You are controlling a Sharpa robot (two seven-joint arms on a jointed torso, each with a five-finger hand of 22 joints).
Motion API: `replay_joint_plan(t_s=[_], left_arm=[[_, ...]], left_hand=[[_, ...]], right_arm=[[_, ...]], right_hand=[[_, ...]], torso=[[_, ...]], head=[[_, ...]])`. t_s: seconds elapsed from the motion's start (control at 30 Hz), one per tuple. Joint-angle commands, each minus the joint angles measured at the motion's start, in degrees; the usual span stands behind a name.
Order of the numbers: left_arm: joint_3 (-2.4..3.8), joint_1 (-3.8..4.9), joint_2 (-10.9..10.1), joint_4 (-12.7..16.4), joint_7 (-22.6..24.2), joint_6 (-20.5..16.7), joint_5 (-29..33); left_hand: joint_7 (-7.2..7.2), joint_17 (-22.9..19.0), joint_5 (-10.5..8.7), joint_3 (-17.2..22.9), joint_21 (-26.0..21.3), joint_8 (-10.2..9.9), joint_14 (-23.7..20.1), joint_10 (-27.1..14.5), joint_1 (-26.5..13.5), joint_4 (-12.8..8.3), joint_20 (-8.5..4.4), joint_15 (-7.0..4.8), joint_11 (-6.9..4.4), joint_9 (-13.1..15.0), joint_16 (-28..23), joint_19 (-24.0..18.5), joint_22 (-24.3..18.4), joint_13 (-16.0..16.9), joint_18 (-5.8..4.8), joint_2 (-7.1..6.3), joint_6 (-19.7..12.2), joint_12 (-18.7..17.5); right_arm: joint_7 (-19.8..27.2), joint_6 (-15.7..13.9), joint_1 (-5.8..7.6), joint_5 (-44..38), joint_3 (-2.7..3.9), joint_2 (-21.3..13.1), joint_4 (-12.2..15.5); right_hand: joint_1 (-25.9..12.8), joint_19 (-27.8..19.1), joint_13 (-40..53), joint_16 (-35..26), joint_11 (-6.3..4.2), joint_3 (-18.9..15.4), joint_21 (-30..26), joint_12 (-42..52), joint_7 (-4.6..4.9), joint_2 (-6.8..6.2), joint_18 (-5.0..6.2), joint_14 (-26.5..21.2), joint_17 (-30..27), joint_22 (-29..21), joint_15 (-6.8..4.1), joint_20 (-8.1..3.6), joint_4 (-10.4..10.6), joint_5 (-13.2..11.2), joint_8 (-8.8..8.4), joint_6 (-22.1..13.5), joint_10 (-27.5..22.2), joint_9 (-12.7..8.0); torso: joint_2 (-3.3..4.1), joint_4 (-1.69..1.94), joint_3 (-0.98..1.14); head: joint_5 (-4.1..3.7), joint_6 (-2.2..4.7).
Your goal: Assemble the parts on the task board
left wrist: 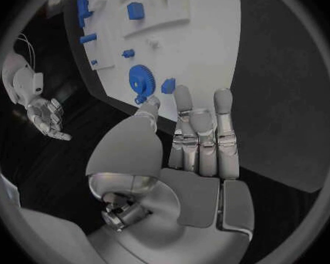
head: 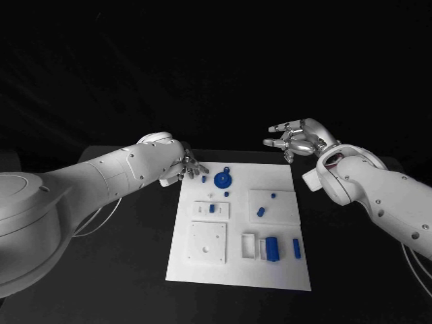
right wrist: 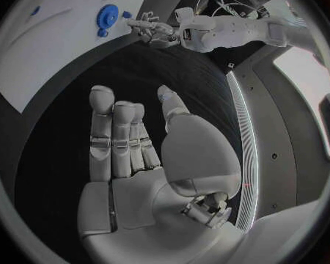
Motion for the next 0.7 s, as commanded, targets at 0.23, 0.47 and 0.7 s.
replay_joint_plan(t_s=[0.23, 0.47, 0.7], left_arm=[[0.01, -0.12, 0.4, -0.4, 0.6, 3.1, 0.8], [0.00, -0.14, 0.4, -0.4, 0.6, 4.2, 1.6], [-0.01, -0.14, 0.4, -0.3, 0.6, 4.5, 3.0]], left_hand=[[0.12, -0.1, -0.48, 0.1, -0.2, 0.2, -0.4, 1.6, -0.3, 0.4, 0.46, 0.16, 0.23, -0.1, 0.4, -0.1, 1.1, 0.1, 0.37, 0.20, -0.3, -0.3], [0.09, -0.1, -0.47, -0.4, -0.2, 0.2, -0.4, 1.6, -0.4, -0.3, 0.44, 0.15, 0.23, -0.1, 0.6, -0.2, 1.1, 0.3, 0.35, 0.81, -0.2, -0.3], [0.10, -0.1, -0.46, -0.7, -0.1, 0.2, -0.5, 1.6, -0.5, -0.7, 0.45, 0.16, 0.24, -0.2, 0.6, -0.2, 1.1, 0.3, 0.33, 1.23, -0.3, -0.3]], right_arm=[[0.1, 0.7, 0.00, -0.5, 0.03, 0.2, -0.1], [0.1, 0.7, 0.00, -0.5, 0.03, 0.4, -0.3], [0.1, 0.8, 0.00, -0.5, 0.03, 0.6, -0.5]], right_hand=[[0.1, 1.8, -0.1, -0.2, -0.06, 0.2, -0.3, 0.0, 0.18, 0.03, 1.07, -0.3, -0.1, 2.5, 0.03, 0.10, -0.4, -0.1, 0.23, -0.1, -0.1, 0.0], [0.1, 1.8, -0.1, -0.2, -0.06, 0.2, -0.3, 0.0, 0.18, 0.03, 1.07, -0.3, -0.1, 2.5, 0.03, 0.10, -0.4, -0.1, 0.23, -0.1, -0.1, 0.0], [-0.1, 1.8, -0.1, -0.2, -0.07, 0.3, -0.3, 0.0, 0.18, 0.03, 1.07, -0.3, -0.1, 2.5, 0.02, 0.09, -0.4, 0.0, 0.22, -0.2, 0.0, 0.0]], torso=[[0.02, 0.14, 0.02], [0.01, 0.13, 0.09], [0.04, 0.15, 0.04]], head=[[-0.08, -0.07], [0.08, -0.09], [0.16, -0.18]])
